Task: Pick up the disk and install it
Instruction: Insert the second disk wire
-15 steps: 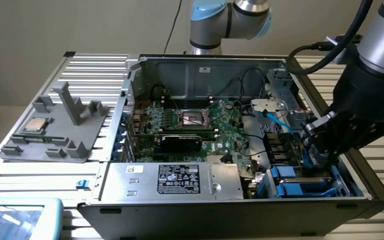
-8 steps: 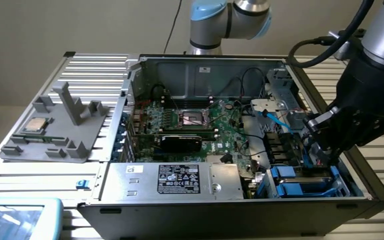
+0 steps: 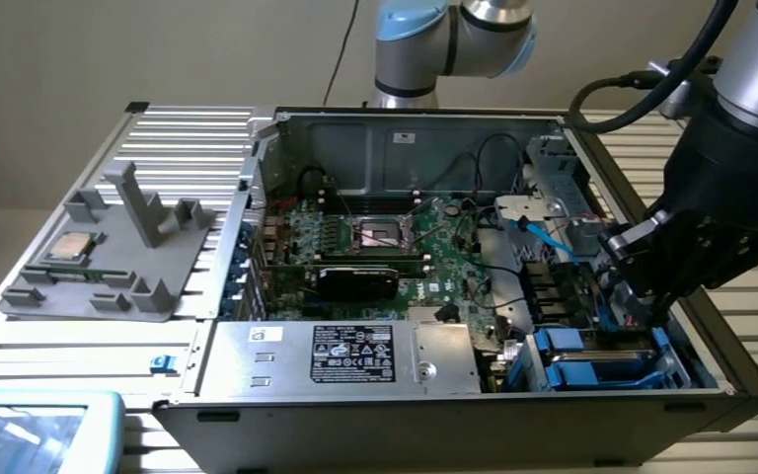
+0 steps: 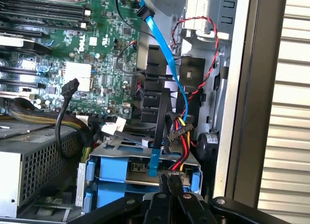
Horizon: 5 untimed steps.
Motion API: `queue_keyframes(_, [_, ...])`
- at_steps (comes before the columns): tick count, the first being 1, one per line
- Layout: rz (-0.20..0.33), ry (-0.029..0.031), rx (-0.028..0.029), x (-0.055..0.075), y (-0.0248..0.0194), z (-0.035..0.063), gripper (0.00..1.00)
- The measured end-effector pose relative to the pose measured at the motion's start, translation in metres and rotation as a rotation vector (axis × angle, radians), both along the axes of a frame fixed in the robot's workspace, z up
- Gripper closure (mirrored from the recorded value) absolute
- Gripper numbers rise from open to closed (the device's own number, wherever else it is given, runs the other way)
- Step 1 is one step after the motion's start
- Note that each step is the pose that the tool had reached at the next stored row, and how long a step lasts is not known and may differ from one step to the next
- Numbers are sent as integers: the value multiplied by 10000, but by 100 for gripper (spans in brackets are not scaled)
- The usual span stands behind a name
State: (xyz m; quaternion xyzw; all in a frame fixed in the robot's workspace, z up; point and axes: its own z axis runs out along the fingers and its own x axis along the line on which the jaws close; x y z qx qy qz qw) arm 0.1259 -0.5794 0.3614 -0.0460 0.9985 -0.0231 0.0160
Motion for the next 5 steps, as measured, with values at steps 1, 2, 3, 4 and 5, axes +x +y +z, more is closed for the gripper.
queue_keyframes(1, [-1, 0, 0, 0, 0, 0, 89])
queue_keyframes(2, [-5, 0, 0, 0, 0, 0, 89])
queue_keyframes(3, [-10, 0, -1, 0, 0, 0, 89])
queue_keyframes(4, [-11, 0, 0, 0, 0, 0, 89])
queue_keyframes(5, [-11, 0, 0, 0, 0, 0, 89])
